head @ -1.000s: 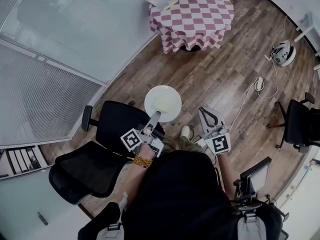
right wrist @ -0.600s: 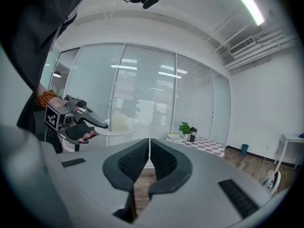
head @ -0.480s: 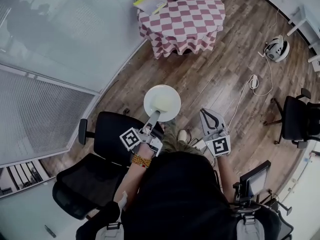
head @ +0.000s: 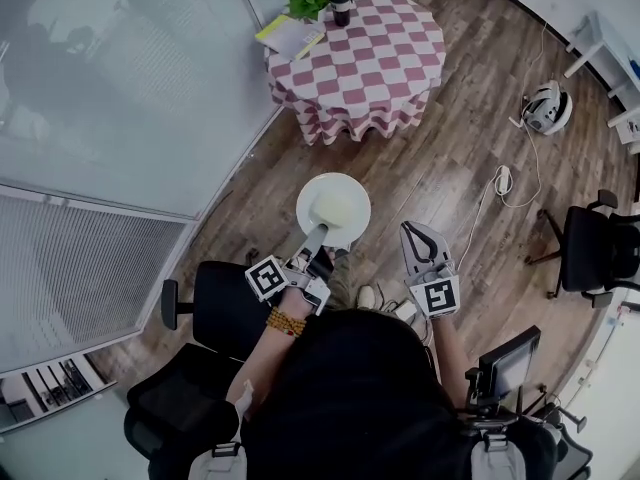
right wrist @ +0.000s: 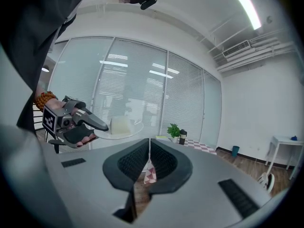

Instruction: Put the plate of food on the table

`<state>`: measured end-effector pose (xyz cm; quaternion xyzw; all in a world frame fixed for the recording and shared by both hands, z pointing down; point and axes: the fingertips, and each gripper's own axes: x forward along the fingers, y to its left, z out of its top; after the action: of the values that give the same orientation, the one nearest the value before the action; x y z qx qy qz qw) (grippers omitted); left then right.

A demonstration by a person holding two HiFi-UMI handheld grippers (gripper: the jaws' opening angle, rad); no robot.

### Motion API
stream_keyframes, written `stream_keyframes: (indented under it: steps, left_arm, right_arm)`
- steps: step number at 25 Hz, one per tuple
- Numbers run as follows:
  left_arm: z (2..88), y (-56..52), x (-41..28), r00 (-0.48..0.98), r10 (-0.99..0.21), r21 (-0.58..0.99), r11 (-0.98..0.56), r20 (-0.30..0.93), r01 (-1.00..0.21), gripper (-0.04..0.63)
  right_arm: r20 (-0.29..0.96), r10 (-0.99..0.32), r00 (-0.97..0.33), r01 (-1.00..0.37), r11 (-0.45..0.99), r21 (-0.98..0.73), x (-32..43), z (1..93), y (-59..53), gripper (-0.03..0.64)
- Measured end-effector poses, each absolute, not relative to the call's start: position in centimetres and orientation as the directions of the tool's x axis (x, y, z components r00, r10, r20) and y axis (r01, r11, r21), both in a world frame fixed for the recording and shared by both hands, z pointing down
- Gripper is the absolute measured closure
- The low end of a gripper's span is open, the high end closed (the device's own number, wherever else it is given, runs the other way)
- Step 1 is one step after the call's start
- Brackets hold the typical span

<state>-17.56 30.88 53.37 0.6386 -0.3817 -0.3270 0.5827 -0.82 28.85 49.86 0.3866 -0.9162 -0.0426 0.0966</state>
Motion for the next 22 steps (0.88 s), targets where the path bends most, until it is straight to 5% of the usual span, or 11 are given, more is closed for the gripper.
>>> stream_keyframes:
  steps: [22]
  left_arm:
    - [54.4, 15.9, -26.1, 0.529, -0.849, 0.998, -0.023, 0.011, -0.057, 0.574]
  right_arm:
    - [0.206, -0.706, -0.678, -0.671, 0.708, 0.218, -10.4, 47.3, 14.8, 0.603]
